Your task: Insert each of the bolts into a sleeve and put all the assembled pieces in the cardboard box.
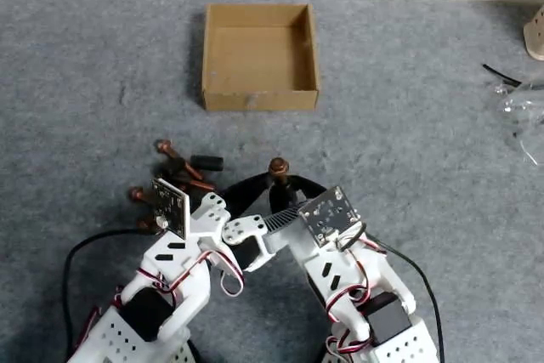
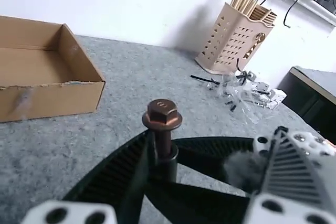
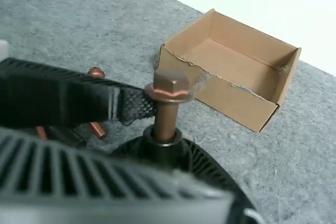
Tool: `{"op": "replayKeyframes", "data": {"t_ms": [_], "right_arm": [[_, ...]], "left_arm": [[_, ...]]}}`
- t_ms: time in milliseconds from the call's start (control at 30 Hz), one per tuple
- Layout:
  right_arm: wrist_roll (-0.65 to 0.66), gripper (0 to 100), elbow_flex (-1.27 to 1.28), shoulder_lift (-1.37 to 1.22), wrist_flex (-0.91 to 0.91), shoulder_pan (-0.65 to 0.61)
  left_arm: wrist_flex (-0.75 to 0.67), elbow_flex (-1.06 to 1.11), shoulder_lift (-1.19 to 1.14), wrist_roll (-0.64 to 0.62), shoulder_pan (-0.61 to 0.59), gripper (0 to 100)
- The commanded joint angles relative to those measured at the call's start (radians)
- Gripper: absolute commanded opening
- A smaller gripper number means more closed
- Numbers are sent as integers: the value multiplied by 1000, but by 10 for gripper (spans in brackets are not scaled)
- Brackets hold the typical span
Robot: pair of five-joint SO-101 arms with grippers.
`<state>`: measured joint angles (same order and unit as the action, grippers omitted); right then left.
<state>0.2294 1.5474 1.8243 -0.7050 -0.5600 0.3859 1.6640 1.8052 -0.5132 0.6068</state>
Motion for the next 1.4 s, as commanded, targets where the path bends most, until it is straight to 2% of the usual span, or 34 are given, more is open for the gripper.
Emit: {"op": "replayKeyframes", "data": {"t_ms": [0, 433, 633, 700, 833, 867, 967, 1200, 1267, 1367], "right_arm": [[9, 5, -10, 15, 44, 8], [9, 5, -10, 15, 44, 10], [9, 5, -13, 15, 44, 51], [9, 5, -10, 15, 44, 50], [-15, 5, -8, 15, 45, 50], [-32, 5, -8, 15, 45, 51], [-41, 5, 5, 15, 74, 59], [-40, 5, 104, 13, 193, 79], [-40, 5, 113, 13, 194, 79], [-40, 5, 110, 13, 194, 81]], "left_arm": [[-3, -59, 4, 2, -81, 325], [-5, -85, 4, 2, -182, 325], [2, -81, 4, 2, -211, 317], [2, -84, 4, 2, -260, 259], [-5, -91, 4, 6, -381, 26], [-5, -91, 4, 6, -400, 0], [-5, -91, 4, 9, -427, 52], [43, -81, -5, 11, -483, 8], [78, -81, -5, 74, -484, 7], [92, -56, -5, 281, -484, 7]]}}
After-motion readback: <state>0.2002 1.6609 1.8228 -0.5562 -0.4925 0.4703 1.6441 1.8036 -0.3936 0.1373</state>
